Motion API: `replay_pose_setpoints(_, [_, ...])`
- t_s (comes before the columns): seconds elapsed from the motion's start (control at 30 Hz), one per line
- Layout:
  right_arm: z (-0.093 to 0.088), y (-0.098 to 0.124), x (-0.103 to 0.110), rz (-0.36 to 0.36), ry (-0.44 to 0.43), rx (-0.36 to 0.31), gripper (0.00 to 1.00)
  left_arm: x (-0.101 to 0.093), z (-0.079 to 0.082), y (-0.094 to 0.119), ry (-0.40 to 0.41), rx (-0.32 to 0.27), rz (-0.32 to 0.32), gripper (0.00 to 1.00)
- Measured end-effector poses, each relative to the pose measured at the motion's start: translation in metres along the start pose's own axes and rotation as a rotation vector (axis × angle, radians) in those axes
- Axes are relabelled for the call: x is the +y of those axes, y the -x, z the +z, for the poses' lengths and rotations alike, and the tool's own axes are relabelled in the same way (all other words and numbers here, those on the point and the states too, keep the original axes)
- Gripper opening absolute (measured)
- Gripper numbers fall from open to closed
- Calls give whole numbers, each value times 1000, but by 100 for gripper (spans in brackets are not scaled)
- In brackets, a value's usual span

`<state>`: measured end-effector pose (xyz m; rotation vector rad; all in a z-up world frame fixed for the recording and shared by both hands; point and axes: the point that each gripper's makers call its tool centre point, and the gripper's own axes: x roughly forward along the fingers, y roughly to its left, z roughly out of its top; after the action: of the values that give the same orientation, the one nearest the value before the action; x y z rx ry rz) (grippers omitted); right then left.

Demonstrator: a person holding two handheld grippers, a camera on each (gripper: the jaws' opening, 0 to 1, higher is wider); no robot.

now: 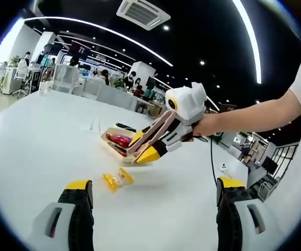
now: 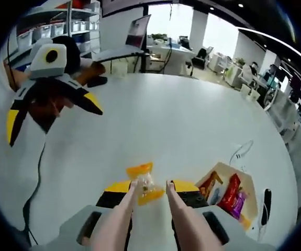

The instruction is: Place the target food into the container with the food tongs after gripping and lifting it, then release it inside without dropping or visibly crushing the food.

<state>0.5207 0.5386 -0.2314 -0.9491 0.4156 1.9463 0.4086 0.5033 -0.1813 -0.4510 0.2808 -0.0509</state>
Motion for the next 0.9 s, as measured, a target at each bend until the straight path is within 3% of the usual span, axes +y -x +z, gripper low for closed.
replay_pose_setpoints(0.23, [-4, -10, 8, 30, 62, 18, 28, 8, -5, -1, 15, 12, 7, 99])
replay_pose_setpoints(0.63, [-18, -28, 16, 79, 70, 56, 28, 23, -10, -4, 17, 32, 29, 99])
replay_pose_setpoints(0.9, [-24, -46, 19, 96, 169, 90, 28, 29, -19, -3, 16, 58, 46, 99])
